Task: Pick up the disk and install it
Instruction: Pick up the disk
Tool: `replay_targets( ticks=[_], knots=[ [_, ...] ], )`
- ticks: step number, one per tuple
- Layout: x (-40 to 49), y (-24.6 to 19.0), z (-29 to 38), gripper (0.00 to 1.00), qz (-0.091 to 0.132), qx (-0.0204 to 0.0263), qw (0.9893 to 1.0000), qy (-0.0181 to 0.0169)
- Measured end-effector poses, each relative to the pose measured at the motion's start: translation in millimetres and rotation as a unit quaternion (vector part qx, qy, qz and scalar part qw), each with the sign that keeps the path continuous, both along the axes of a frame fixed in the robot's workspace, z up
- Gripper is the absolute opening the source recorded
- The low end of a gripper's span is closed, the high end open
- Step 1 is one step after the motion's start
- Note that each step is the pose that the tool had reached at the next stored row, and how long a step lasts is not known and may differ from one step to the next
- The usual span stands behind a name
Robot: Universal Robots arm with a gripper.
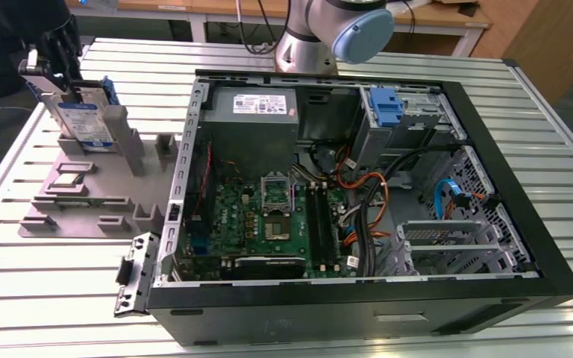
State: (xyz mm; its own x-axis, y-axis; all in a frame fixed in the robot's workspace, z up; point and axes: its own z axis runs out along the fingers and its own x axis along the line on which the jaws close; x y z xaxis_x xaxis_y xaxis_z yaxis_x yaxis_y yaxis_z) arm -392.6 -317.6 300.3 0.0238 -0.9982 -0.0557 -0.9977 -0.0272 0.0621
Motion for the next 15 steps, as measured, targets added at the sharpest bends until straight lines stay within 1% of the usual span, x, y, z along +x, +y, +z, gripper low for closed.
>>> replay_targets(
  ticks=[10, 12, 15],
  knots=[
    [0.0, 0.0, -0.5, 0.39, 0.000, -0.0001, 1.0000, 0.0000],
    [0.0, 0.0, -0.5, 0.35, 0.000, -0.0001, 1.0000, 0.0000],
    [0.0, 0.0, -0.5, 0.35, 0.000, 0.0000, 1.0000, 0.0000]
  ],
)
